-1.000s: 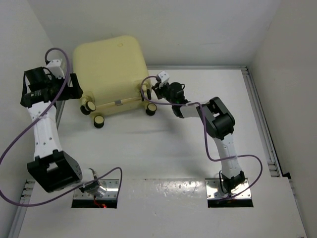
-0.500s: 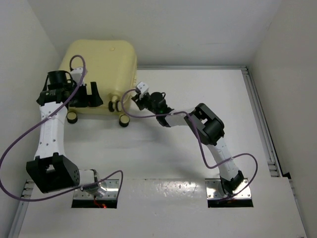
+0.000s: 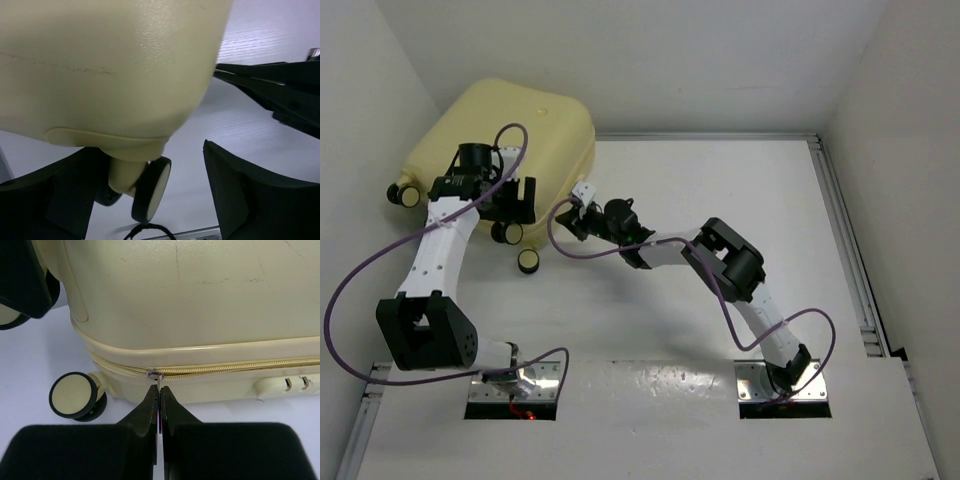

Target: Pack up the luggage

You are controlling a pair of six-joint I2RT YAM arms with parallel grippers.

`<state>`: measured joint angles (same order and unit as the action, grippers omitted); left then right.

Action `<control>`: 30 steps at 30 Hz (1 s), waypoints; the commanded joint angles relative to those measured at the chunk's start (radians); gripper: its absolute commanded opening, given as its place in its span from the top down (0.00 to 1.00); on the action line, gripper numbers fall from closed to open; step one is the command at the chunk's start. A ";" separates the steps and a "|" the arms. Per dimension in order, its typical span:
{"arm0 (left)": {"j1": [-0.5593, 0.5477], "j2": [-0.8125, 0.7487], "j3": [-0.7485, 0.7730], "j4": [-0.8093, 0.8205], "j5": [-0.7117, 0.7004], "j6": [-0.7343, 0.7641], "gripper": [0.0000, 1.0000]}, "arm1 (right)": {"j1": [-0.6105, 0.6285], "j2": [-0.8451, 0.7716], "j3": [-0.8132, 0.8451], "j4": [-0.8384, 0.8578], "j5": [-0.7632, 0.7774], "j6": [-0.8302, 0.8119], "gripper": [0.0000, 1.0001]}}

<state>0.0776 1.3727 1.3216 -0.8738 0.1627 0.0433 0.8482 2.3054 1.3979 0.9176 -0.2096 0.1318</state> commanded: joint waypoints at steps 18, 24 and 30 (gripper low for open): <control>-0.220 0.178 -0.056 0.019 -0.006 0.041 0.95 | -0.133 -0.178 -0.140 0.098 -0.016 0.006 1.00; -0.338 0.242 -0.065 0.085 -0.006 -0.006 1.00 | -0.182 -0.265 -0.279 0.113 -0.022 -0.011 1.00; -0.478 0.316 -0.016 0.118 0.018 -0.028 1.00 | -0.253 -0.453 -0.508 0.107 -0.048 -0.029 1.00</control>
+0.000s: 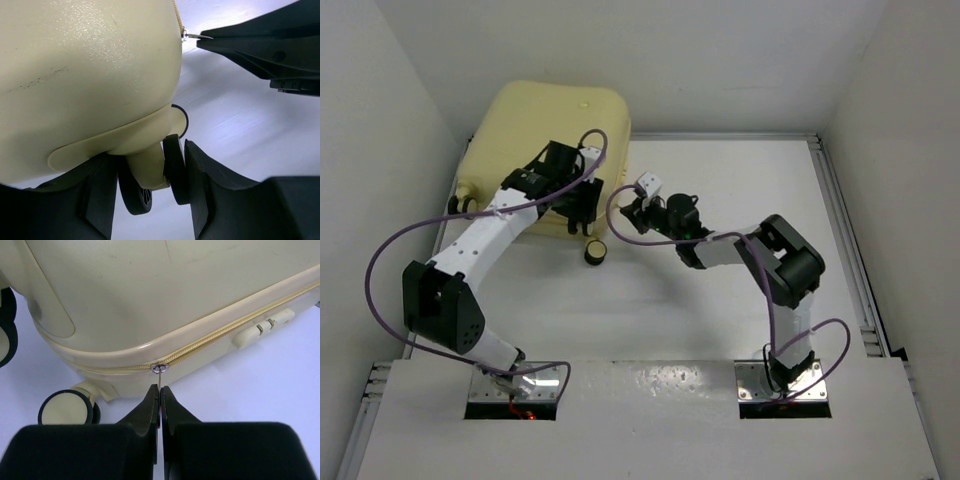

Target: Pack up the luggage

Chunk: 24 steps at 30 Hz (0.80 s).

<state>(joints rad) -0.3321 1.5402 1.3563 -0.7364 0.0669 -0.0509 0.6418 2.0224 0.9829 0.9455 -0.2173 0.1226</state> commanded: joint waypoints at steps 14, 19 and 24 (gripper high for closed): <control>-0.121 -0.049 -0.220 -0.156 0.018 0.100 1.00 | 0.068 -0.515 -0.452 -0.020 -0.071 0.058 1.00; -0.140 -0.020 -0.210 -0.156 -0.007 0.102 0.66 | 0.102 -0.496 -0.434 -0.048 -0.027 0.075 1.00; -0.150 0.040 -0.221 -0.147 -0.016 0.111 0.58 | 0.096 -0.476 -0.417 -0.079 -0.002 0.071 1.00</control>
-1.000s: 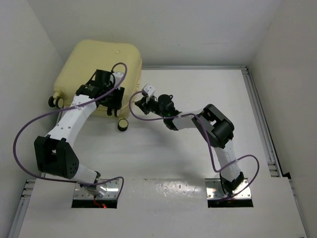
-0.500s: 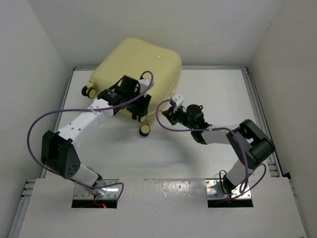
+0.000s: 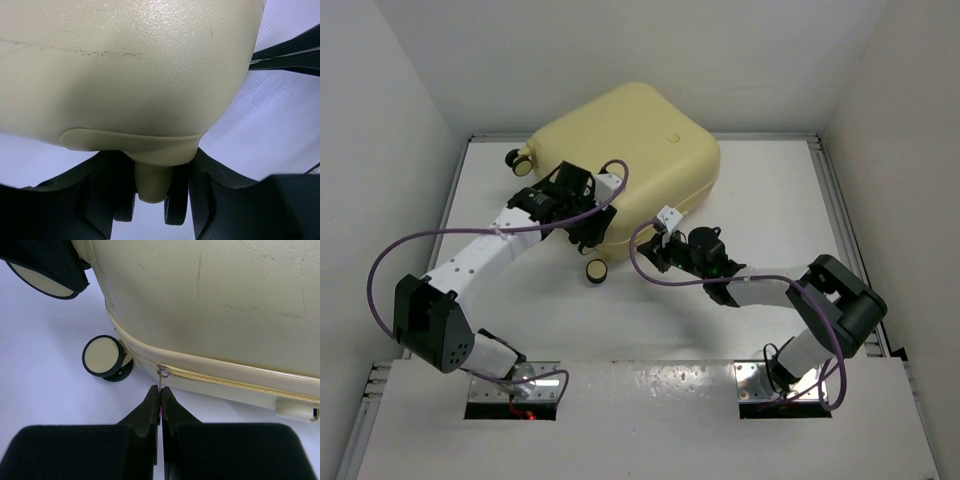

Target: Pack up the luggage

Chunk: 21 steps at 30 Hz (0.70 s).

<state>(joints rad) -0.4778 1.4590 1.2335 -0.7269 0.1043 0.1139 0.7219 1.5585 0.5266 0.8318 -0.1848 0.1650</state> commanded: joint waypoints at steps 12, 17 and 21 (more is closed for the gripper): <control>0.057 0.166 -0.098 -0.178 -0.075 0.079 1.00 | -0.039 -0.002 -0.002 -0.005 -0.015 -0.022 1.00; 0.157 0.126 -0.130 -0.200 -0.149 0.182 1.00 | -0.156 -0.031 -0.023 -0.058 0.001 -0.030 1.00; 0.261 0.089 -0.170 -0.184 -0.181 0.289 1.00 | -0.269 -0.048 -0.034 -0.089 0.005 -0.030 1.00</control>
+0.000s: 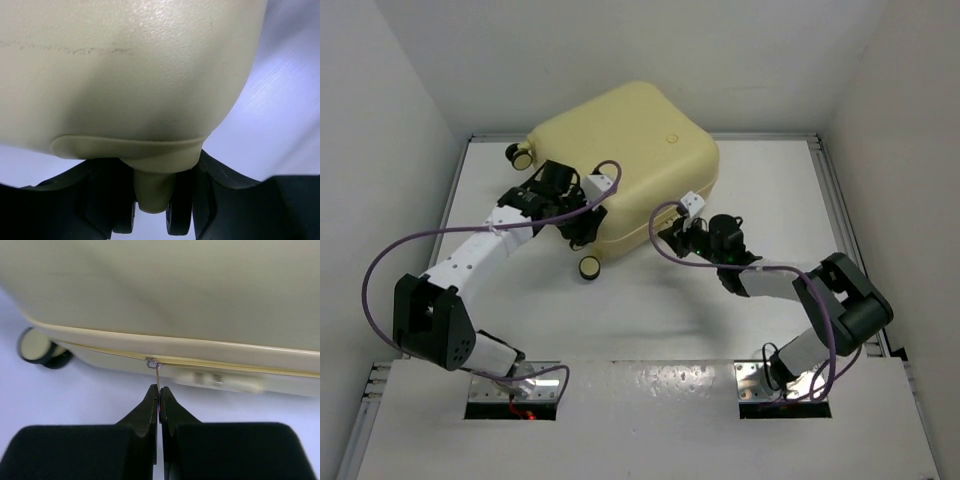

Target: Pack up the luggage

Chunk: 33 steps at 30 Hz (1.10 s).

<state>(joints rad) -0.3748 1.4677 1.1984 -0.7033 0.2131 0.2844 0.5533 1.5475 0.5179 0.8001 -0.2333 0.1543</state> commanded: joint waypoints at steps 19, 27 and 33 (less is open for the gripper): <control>0.634 0.489 0.180 0.151 -0.489 0.424 1.00 | -0.440 0.209 0.244 -0.030 0.002 -0.094 1.00; 0.636 0.721 0.447 0.196 -0.538 0.404 1.00 | -0.478 0.461 0.525 0.004 0.031 -0.095 1.00; 0.617 0.780 0.512 0.206 -0.526 0.355 1.00 | -0.463 0.687 0.809 -0.007 0.057 -0.064 1.00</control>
<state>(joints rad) 0.1673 1.9820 1.7763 -0.7792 0.2844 0.9127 0.1574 2.1391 1.2194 0.7921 -0.3866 0.1120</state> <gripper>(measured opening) 0.656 0.003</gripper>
